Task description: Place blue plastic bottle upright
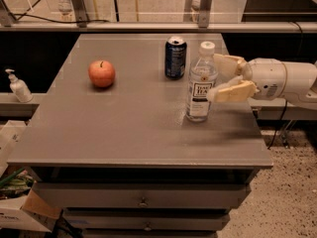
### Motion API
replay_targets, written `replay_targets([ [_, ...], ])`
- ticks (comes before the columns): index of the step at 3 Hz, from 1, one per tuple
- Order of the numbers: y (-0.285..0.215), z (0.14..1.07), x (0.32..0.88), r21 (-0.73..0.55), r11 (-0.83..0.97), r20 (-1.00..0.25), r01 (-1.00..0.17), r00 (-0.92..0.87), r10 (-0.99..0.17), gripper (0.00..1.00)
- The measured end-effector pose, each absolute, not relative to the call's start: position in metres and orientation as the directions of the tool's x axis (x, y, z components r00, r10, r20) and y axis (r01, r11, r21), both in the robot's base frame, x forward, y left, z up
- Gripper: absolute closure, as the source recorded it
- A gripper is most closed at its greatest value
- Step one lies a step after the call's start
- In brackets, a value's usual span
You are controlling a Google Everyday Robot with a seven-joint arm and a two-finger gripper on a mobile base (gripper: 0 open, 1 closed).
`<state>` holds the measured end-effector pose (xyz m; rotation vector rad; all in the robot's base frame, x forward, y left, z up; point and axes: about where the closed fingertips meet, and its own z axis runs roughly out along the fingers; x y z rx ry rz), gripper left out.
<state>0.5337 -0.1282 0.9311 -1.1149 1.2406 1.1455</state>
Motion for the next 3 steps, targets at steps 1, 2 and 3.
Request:
replay_targets([
  [1,-0.141,0.934,0.532,0.001,0.13,-1.0,-0.991,0.001,0.017,0.0],
  [2,-0.18,0.945,0.526,-0.019,0.193,-1.0,-0.981,0.017,-0.011,0.0],
  [3,-0.18,0.945,0.526,-0.019,0.192,-1.0,-0.981,0.017,-0.011,0.0],
])
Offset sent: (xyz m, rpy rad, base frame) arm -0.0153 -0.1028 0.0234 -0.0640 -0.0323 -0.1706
